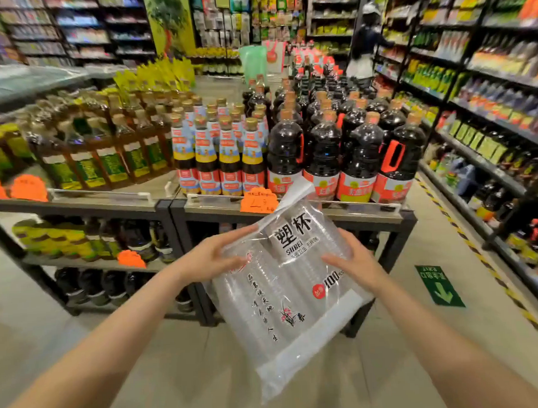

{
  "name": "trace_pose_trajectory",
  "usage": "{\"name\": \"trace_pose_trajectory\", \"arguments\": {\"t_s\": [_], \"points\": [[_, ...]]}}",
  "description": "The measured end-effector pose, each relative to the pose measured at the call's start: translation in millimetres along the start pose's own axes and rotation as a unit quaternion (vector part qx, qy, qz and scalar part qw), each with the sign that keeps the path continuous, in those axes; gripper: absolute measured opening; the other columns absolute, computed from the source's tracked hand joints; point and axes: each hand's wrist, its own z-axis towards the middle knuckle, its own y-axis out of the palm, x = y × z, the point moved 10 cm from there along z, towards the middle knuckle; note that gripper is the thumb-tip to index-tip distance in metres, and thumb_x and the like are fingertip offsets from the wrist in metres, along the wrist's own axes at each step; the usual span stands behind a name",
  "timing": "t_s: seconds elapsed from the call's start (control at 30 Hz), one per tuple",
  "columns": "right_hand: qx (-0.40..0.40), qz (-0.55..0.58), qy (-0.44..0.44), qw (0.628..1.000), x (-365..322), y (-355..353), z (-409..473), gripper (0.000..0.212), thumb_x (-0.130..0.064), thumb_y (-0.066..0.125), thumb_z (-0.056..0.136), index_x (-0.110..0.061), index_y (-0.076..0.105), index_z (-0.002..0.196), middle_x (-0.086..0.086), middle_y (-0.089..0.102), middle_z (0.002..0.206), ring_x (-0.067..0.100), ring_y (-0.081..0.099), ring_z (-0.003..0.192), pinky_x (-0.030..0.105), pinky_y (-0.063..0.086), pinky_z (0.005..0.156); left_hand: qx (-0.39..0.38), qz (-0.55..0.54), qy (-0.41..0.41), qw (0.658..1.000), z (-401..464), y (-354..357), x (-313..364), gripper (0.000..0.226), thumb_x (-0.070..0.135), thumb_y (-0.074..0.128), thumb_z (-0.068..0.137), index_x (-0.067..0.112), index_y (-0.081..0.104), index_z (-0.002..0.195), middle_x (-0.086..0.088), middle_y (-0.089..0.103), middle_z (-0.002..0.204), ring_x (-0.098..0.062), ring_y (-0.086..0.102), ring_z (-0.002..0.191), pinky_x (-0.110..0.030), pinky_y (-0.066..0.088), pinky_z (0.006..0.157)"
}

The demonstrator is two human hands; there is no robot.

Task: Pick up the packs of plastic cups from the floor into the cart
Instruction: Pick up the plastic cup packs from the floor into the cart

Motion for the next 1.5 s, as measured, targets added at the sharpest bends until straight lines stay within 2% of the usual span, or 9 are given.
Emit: {"name": "trace_pose_trajectory", "arguments": {"t_s": [0.3,0.43,0.57,0.67,0.77,0.93,1.13,1.3,1.5], "points": [[-0.07,-0.026,-0.1,0.992,-143.4,222.8,24.1,0.069,-0.058,0.077,0.064,-0.044,0.044,0.123,-0.021,0.064,0.109,0.005,0.06,0.103,0.033,0.048,0.09,0.171,0.163,-0.111,0.965,-181.4,-177.9,-108.8,0.069,0.043,0.062,0.087,0.051,0.023,0.143,0.013,0.043,0.143,-0.006,0.044,0.125,-0.038,0.04,0.106],[-0.08,0.0,-0.123,0.989,-198.0,310.2,30.5,0.062,-0.046,0.078,0.07,-0.043,0.043,0.121,-0.026,0.059,0.106,-0.001,0.058,0.098,0.031,0.046,0.088,0.343,0.153,-0.191,0.907,-283.2,-257.4,-159.3,0.096,0.07,0.059,0.075,0.023,0.022,0.15,-0.007,0.038,0.146,-0.021,0.035,0.134,-0.04,0.03,0.111],[-0.106,0.018,-0.111,0.988,-228.1,402.4,35.3,0.063,-0.048,0.076,0.071,-0.038,0.044,0.124,-0.019,0.061,0.107,0.01,0.059,0.103,0.036,0.048,0.09,0.455,0.059,-0.292,0.839,-384.2,-293.3,-212.2,0.095,0.053,0.061,0.084,0.017,0.006,0.152,-0.007,0.011,0.159,-0.022,0.016,0.145,-0.035,0.015,0.116],[-0.129,0.042,-0.107,0.985,-247.3,468.9,38.3,0.066,-0.051,0.075,0.072,-0.035,0.043,0.128,-0.014,0.06,0.112,0.012,0.059,0.105,0.037,0.048,0.091,0.467,-0.028,-0.292,0.834,-432.0,-298.4,-237.7,0.111,0.068,0.061,0.07,0.035,-0.008,0.15,0.004,0.0,0.16,-0.011,0.03,0.134,-0.036,0.034,0.108],[-0.168,0.081,-0.086,0.979,-261.8,538.7,43.0,0.062,-0.044,0.072,0.078,-0.028,0.042,0.13,-0.012,0.057,0.113,0.011,0.058,0.103,0.034,0.049,0.086,0.476,-0.09,-0.301,0.822,-467.9,-297.3,-266.6,0.101,0.05,0.065,0.082,0.044,-0.012,0.147,0.007,0.005,0.159,-0.017,0.039,0.132,-0.039,0.043,0.102],[-0.217,0.091,-0.069,0.97,-294.2,649.2,65.7,0.064,-0.047,0.072,0.078,-0.022,0.044,0.13,-0.003,0.057,0.125,0.017,0.058,0.111,0.045,0.047,0.098,0.493,-0.059,-0.34,0.799,-511.4,-331.9,-304.8,0.084,0.042,0.051,0.093,0.033,-0.01,0.15,0.024,-0.002,0.149,-0.001,0.013,0.136,-0.016,0.014,0.103],[-0.321,0.053,-0.086,0.942,-341.4,805.8,137.4,0.092,-0.081,0.064,0.058,-0.03,0.047,0.132,-0.006,0.06,0.124,0.018,0.06,0.111,0.047,0.049,0.096,0.564,0.0,-0.363,0.742,-568.3,-436.1,-354.3,0.079,0.052,0.049,0.092,0.028,0.006,0.153,0.013,0.009,0.158,-0.008,0.013,0.144,-0.025,0.013,0.111],[-0.366,0.019,-0.115,0.923,-419.0,902.2,168.4,0.073,-0.058,0.06,0.083,-0.018,0.037,0.14,-0.004,0.048,0.135,0.017,0.047,0.121,0.038,0.039,0.099,0.599,-0.001,-0.39,0.699,-607.1,-520.5,-400.0,0.076,0.053,0.053,0.09,0.033,0.012,0.151,0.016,0.016,0.156,-0.007,0.019,0.143,-0.023,0.016,0.109],[-0.404,0.004,-0.127,0.906,-468.2,1015.2,199.2,0.078,-0.06,0.055,0.084,-0.018,0.031,0.144,0.0,0.043,0.142,0.025,0.044,0.127,0.04,0.038,0.101,0.612,0.003,-0.415,0.673,-652.0,-595.9,-451.9,0.074,0.055,0.049,0.09,0.036,0.012,0.151,0.021,0.011,0.156,-0.004,0.017,0.142,-0.027,0.016,0.112]]}}
